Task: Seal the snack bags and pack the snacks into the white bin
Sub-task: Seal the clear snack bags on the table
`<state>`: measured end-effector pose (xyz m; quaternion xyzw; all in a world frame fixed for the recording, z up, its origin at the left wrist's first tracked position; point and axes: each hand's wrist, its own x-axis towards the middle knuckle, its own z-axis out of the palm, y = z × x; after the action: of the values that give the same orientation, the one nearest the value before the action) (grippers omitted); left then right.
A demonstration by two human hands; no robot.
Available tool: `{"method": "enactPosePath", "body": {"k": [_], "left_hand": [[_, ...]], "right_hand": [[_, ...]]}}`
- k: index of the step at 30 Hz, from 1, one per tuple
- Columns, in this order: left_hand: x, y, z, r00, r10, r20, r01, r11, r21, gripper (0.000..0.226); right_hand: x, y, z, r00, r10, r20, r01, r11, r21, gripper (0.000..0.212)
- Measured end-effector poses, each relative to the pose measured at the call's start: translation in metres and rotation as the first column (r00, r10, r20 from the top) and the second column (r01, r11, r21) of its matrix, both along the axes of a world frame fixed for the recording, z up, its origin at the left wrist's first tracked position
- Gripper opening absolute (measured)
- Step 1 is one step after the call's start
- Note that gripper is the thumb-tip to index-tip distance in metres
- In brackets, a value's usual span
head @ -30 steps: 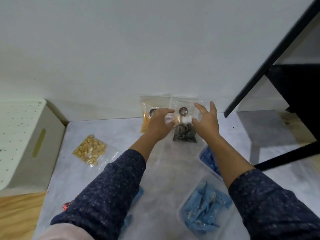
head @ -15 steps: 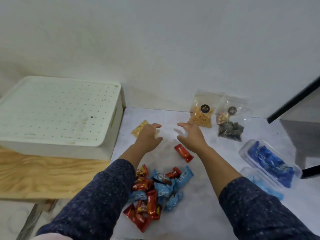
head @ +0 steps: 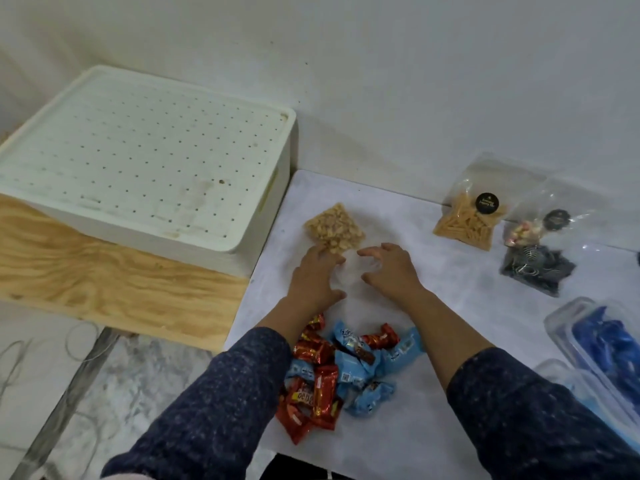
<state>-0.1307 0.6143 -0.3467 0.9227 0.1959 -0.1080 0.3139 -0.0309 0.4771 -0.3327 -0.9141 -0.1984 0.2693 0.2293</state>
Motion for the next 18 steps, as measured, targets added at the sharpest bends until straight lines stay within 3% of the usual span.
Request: {"method": "enactPosePath", "body": {"k": [4, 9, 13, 18], "left_hand": [[0.008, -0.009, -0.004, 0.994, 0.09, 0.057, -0.087, 0.995, -0.057, 0.069], [0.007, -0.016, 0.0, 0.979, 0.167, 0.121, -0.151, 0.98, -0.126, 0.047], [0.001, -0.011, 0.015, 0.972, 0.178, 0.155, -0.159, 0.979, -0.129, 0.033], [-0.001, -0.003, 0.052, 0.916, 0.163, 0.366, -0.148, 0.987, -0.069, 0.026]], "right_hand": [[0.009, 0.0, -0.002, 1.0, 0.019, -0.008, -0.018, 0.999, 0.027, 0.052], [0.007, -0.003, 0.004, 0.999, 0.012, -0.044, -0.007, 0.995, 0.104, 0.049], [-0.002, -0.003, 0.021, 0.996, -0.041, -0.083, 0.058, 0.977, 0.206, 0.035], [-0.014, 0.0, 0.057, 0.982, -0.179, -0.06, 0.188, 0.907, 0.376, 0.034]]}}
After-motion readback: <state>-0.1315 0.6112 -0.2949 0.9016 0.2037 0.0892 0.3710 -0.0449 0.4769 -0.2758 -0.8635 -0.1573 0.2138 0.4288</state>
